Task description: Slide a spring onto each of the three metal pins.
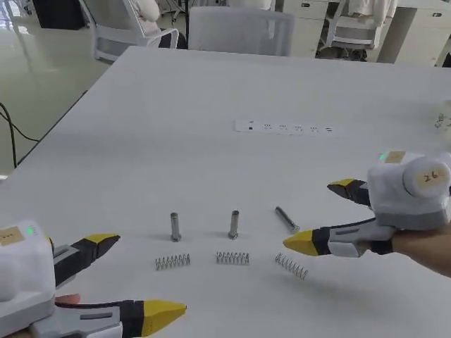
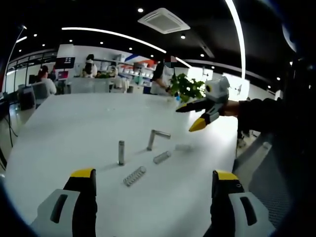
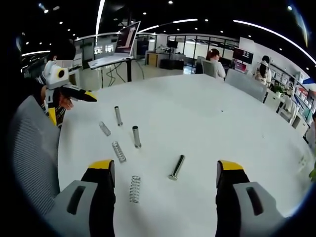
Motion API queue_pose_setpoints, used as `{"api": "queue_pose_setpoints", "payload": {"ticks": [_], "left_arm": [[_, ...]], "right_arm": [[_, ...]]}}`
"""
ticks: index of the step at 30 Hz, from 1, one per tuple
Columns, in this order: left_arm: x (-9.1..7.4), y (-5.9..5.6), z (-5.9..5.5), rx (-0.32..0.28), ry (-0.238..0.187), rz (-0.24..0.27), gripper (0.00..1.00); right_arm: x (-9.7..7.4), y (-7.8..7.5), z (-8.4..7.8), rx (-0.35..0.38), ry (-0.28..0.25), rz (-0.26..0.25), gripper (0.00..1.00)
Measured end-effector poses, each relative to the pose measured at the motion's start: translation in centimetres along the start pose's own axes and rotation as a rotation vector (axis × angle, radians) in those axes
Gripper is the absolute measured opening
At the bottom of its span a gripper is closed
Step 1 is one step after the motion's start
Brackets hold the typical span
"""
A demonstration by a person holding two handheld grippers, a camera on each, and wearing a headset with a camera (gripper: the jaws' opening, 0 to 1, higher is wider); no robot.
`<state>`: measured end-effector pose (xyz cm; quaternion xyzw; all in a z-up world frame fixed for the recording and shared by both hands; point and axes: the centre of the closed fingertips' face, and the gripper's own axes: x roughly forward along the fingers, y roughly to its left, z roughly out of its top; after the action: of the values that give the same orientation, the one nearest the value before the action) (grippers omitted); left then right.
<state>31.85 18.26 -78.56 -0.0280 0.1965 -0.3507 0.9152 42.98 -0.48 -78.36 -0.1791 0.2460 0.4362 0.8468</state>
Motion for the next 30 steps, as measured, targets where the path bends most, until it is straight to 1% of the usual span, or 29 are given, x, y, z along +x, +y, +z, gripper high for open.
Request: {"api": "queue_pose_setpoints", "payload": {"ticks": [2,6,8,16,18,20,30], "left_arm": [[0.0,0.0,0.0,0.0,0.0,-0.001,0.94],[-0.1,0.0,0.0,0.001,0.001,0.0,0.94],[-0.1,0.0,0.0,0.0,0.001,0.002,0.94],[-0.2,-0.1,0.0,0.0,0.001,0.003,0.93],[-0.2,-0.1,0.0,0.0,0.001,0.003,0.93],[-0.2,-0.1,0.0,0.001,0.003,0.003,0.93],[-0.3,-0.1,0.0,-0.003,0.004,0.003,0.92]], "right_arm": [[0.5,-0.6,0.2,0.003,0.007,-0.007,0.83],[1.4,-1.0,0.5,0.001,0.028,-0.015,0.81],[1.9,-1.5,0.5,0.004,0.038,-0.018,0.8],[3.4,-2.0,0.5,0.021,0.078,-0.035,0.7],[3.8,-2.5,0.4,0.025,0.087,-0.042,0.66],[4.1,-2.6,0.4,0.033,0.097,-0.046,0.65],[5.7,-3.4,-0.9,0.063,0.164,-0.062,0.56]]}}
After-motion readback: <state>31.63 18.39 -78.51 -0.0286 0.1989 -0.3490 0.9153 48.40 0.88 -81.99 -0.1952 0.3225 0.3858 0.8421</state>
